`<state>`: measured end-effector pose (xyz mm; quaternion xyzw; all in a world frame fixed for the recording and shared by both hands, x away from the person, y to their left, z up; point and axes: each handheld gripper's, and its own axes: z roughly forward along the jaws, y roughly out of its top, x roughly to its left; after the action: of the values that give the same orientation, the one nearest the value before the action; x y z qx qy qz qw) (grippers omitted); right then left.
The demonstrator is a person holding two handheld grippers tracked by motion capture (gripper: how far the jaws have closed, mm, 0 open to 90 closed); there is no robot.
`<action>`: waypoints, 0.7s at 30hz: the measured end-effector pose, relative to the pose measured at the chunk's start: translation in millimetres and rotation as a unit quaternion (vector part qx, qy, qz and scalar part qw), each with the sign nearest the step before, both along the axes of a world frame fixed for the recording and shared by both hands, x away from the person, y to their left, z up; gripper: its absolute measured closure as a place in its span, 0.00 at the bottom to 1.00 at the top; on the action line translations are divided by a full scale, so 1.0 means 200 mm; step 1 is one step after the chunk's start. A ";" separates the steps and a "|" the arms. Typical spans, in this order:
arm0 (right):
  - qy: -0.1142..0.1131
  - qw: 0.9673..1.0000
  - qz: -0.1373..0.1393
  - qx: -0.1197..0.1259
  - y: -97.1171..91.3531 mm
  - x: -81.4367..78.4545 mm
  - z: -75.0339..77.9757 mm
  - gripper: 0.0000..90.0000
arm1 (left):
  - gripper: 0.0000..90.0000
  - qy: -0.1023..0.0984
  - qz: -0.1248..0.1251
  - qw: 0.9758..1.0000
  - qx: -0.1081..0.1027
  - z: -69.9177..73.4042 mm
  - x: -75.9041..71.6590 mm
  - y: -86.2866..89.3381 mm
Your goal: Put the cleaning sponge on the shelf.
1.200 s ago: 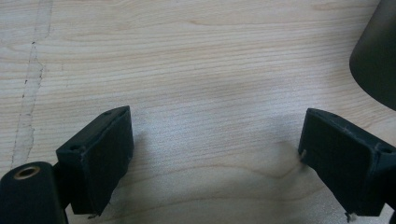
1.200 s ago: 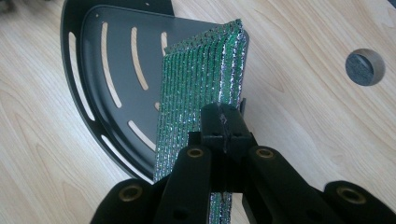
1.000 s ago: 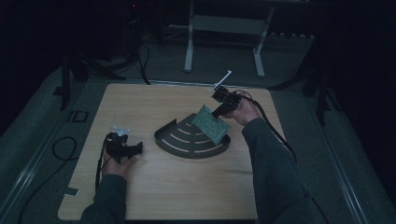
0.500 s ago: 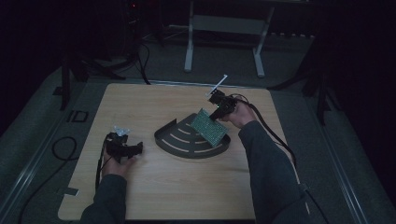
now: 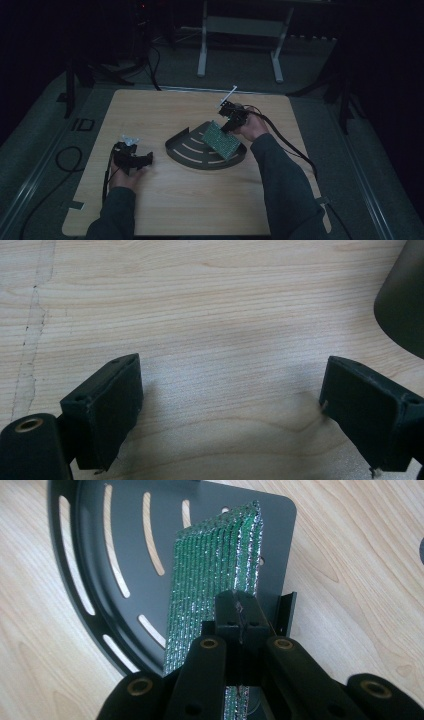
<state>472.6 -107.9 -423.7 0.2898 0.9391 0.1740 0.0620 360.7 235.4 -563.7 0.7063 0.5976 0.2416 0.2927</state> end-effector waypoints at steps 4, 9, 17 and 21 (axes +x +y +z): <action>-0.001 1.000 0.002 -0.008 0.01 -0.01 -0.03 1.00 | 0.12 0.000 0.000 1.000 0.000 0.00 0.00 0.00; 0.009 1.000 -0.003 -0.013 0.00 0.00 -0.08 1.00 | 0.12 0.000 0.000 1.000 0.000 0.00 0.00 0.00; 0.004 1.000 -0.003 -0.030 -0.03 -0.01 -0.11 1.00 | 0.12 0.000 0.000 1.000 0.000 0.00 0.00 0.00; 0.001 0.999 -0.006 -0.033 -0.04 -0.01 -0.11 1.00 | 0.12 0.000 0.000 1.000 0.000 0.00 0.00 0.00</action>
<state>471.0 -116.4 -446.2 0.2937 0.9426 0.1417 0.0716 360.8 235.3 -563.8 0.7060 0.5978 0.2417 0.2930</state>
